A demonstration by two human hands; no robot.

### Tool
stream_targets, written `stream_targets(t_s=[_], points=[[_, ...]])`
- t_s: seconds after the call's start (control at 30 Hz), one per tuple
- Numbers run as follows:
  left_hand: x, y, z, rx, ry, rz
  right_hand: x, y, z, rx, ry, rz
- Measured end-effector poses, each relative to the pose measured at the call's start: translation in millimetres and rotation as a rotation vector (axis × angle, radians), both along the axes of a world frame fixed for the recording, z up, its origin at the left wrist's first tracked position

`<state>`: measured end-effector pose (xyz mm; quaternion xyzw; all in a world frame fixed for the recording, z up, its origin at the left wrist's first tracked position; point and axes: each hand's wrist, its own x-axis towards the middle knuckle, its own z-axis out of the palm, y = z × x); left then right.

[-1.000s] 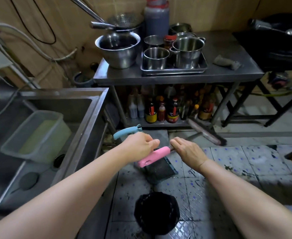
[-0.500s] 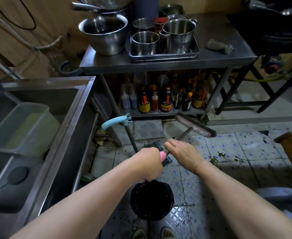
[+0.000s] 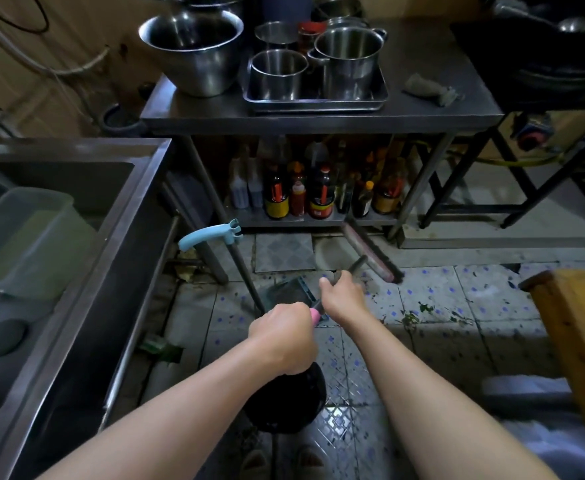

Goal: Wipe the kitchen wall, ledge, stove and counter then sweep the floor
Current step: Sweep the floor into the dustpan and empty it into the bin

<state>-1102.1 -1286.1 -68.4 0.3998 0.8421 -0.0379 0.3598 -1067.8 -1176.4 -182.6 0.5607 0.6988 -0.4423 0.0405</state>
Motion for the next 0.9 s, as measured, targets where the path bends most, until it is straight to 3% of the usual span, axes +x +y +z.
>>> stream_targets(t_s=[0.37, 0.53, 0.77, 0.9], points=[[-25.3, -13.6, -6.2, 0.026, 0.05, -0.03, -53.0, -2.1, -33.5, -0.326, -0.041, -0.29], [-49.1, -14.6, -3.6, 0.031, 0.048, -0.041, -85.5, -4.9, -37.1, -0.326, -0.008, -0.369], [-105.2, -12.6, -10.4, 0.148, -0.037, -0.034, -131.1, -1.6, -34.3, -0.322, 0.115, -0.681], [-132.5, -11.6, -18.3, 0.135, -0.037, -0.065, -144.2, -3.4, -36.7, -0.254, 0.095, -0.659]])
